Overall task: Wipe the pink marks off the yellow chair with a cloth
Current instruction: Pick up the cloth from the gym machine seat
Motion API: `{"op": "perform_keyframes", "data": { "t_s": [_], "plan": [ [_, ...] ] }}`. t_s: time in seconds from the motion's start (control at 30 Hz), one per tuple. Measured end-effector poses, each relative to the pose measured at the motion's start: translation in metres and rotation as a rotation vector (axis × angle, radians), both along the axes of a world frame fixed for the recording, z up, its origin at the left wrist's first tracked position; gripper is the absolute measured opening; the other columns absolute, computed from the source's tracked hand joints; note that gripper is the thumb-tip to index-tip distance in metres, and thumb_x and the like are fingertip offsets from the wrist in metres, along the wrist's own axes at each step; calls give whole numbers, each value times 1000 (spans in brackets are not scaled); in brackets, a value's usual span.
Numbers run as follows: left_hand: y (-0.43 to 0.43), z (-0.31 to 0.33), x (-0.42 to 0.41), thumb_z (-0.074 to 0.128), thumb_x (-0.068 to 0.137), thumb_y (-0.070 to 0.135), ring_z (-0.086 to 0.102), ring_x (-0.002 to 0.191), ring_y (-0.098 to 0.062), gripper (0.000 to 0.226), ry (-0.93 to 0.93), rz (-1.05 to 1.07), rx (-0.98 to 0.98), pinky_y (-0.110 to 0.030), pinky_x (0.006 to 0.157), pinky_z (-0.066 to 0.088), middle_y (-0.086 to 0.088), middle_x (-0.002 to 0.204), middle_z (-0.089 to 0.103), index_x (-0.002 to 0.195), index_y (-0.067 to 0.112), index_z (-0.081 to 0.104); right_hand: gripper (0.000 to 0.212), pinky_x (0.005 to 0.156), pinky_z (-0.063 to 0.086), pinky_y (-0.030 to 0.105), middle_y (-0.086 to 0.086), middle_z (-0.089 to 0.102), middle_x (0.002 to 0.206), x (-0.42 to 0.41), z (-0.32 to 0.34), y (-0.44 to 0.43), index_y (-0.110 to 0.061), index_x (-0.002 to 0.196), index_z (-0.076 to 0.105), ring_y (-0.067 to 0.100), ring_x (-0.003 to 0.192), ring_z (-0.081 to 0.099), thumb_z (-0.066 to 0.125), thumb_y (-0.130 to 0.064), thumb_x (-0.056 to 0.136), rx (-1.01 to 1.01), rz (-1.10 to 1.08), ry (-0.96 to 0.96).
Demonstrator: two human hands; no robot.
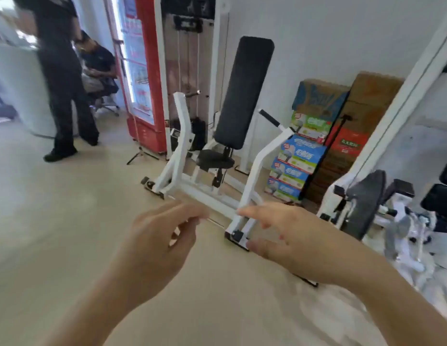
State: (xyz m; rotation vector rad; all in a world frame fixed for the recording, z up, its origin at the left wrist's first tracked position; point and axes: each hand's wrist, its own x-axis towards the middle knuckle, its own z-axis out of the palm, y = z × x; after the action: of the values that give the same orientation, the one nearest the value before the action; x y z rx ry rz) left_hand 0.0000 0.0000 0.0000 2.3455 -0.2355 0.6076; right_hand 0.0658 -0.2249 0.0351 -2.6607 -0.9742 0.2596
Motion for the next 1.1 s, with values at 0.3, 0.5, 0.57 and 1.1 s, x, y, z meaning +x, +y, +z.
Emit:
{"op": "perform_keyframes", "data": {
  "t_s": [0.3, 0.5, 0.57, 1.1],
  "plan": [
    [250, -108, -94, 59, 87, 14, 59, 79, 2, 31, 411, 538, -245, -12, 68, 45, 37, 88, 60, 83, 45, 63, 45, 92, 37, 18, -26, 45, 121, -2, -111, 295, -47, 135, 42, -11, 101, 43, 54, -50, 92, 48, 163, 248],
    [379, -111, -162, 53, 86, -5, 60, 58, -8, 38, 282, 927, -706, -20, 55, 47, 7, 75, 70, 83, 30, 70, 49, 88, 44, 25, -18, 44, 121, -31, -132, 490, -45, 117, 42, -7, 112, 45, 68, -55, 76, 351, 282, 522],
    [417, -107, -173, 50, 87, -7, 59, 57, -9, 34, 185, 1025, -845, -20, 52, 45, -1, 74, 70, 86, 19, 71, 49, 83, 42, 20, -16, 45, 119, -35, -131, 545, -45, 112, 42, -3, 111, 47, 63, -59, 70, 416, 312, 637],
    [721, -107, -101, 53, 84, -11, 59, 56, -7, 40, 35, 1487, -790, -18, 53, 46, -2, 77, 72, 74, 23, 73, 25, 66, 45, 32, 11, 69, 89, 78, -135, 936, -7, 110, 66, 22, 75, 62, 53, -20, 94, 478, 137, 1661]
  ]
}}
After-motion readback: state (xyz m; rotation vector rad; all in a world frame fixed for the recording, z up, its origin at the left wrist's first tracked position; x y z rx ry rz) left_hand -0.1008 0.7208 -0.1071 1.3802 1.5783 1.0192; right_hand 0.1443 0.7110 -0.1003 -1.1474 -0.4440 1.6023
